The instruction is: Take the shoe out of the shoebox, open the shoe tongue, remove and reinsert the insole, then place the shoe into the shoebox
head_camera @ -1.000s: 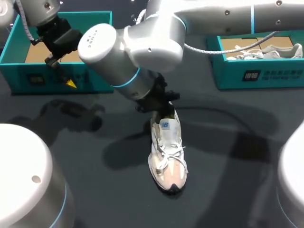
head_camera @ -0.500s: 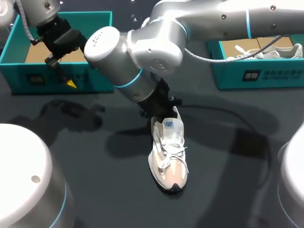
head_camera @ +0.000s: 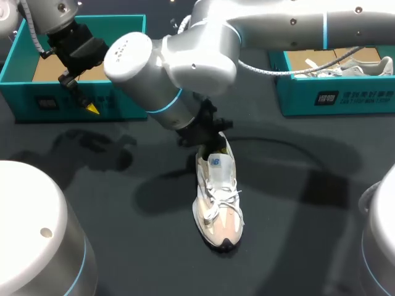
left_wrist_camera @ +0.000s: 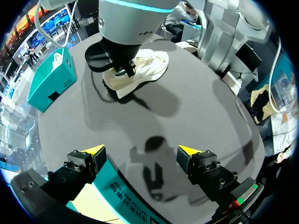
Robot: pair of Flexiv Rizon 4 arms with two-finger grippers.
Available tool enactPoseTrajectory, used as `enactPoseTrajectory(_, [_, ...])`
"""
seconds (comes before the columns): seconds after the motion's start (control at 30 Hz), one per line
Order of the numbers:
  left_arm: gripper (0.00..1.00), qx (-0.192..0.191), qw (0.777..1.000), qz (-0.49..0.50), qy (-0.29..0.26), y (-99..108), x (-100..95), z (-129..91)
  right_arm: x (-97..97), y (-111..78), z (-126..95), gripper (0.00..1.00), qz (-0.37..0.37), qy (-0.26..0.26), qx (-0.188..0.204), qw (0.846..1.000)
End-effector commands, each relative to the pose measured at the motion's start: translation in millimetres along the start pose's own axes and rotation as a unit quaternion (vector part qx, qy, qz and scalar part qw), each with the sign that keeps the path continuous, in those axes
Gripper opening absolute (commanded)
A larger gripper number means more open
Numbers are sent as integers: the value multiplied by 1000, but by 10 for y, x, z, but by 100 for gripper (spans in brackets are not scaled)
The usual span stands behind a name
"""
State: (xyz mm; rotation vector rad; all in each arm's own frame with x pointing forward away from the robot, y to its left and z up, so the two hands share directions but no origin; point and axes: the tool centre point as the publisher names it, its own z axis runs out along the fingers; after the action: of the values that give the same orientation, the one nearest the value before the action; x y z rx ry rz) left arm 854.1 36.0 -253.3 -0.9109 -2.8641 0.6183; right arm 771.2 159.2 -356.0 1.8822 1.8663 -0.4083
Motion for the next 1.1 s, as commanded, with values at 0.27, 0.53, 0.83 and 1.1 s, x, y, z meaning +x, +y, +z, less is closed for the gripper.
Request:
enactPoseTrajectory(0.27, [100,-1,1000,0,1,1,0,-3,65,-27,276,0,-9,-13,45,999])
enactPoseTrajectory(0.53, [100,-1,1000,0,1,1,0,-3,233,-74,388,0,-23,60,60,996])
enactPoseTrajectory(0.83, [100,-1,1000,0,1,1,0,-3,130,46,-69,0,-23,109,48,993])
enactPoseTrajectory(1.1, [100,-1,1000,0,1,1,0,-3,267,92,171,0,-46,183,94,978])
